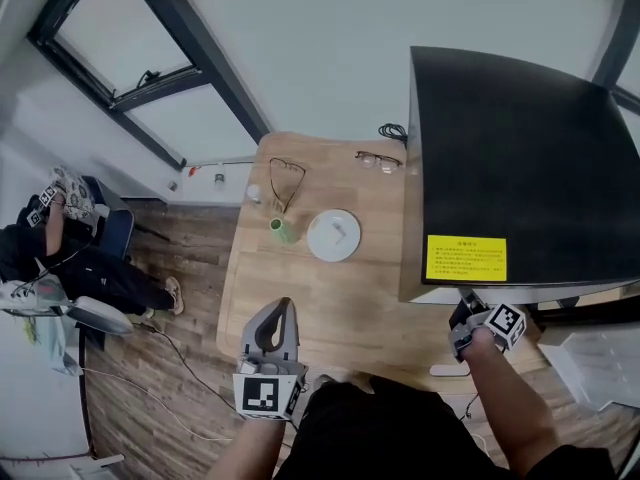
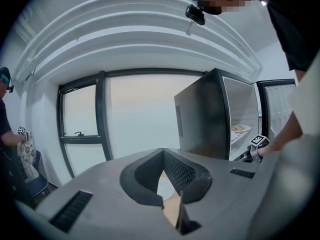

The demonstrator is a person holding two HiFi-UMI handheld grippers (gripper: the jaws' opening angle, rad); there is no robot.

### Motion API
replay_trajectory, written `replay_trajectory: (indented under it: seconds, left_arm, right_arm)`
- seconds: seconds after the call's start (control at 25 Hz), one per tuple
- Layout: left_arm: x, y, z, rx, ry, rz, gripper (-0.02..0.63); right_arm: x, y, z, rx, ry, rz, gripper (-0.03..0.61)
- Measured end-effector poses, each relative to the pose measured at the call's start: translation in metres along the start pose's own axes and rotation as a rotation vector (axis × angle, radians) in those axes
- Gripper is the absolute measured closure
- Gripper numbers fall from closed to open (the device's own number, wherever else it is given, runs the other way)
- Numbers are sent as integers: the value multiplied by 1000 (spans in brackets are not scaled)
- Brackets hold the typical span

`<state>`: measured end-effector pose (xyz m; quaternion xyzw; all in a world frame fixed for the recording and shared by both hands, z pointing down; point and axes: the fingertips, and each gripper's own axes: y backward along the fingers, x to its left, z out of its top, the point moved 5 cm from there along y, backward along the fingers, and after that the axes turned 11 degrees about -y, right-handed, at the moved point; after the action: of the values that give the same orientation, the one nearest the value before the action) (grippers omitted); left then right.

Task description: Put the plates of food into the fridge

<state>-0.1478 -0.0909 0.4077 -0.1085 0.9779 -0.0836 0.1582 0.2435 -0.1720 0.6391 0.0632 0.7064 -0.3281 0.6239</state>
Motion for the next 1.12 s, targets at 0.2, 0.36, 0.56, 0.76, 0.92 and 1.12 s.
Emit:
replay_trajectory:
  seconds: [0.2, 0.36, 0.56, 0.76, 0.92, 1.12]
  left_arm:
    - [-3, 5, -11, 16, 28, -3, 611]
    - [-2, 6, -10, 18, 31, -8, 611]
    - [2, -3, -3, -1, 15, -12, 611]
    - [-3, -11, 3, -21, 15, -34, 611]
    - [-4, -14, 4, -21, -6, -50, 611]
    - [0, -19, 5, -32, -30, -64, 611]
  right_arm:
    - [-2, -5, 0, 21, 52, -48, 543]
    - [1, -8, 0, 33, 159, -136, 529]
    - [11, -14, 2, 44, 321, -259, 504]
    - [17, -18, 2, 59, 504, -410, 462]
    - [18, -18, 3, 65, 589, -476, 438]
    - [20, -13, -1, 31, 693, -503, 419]
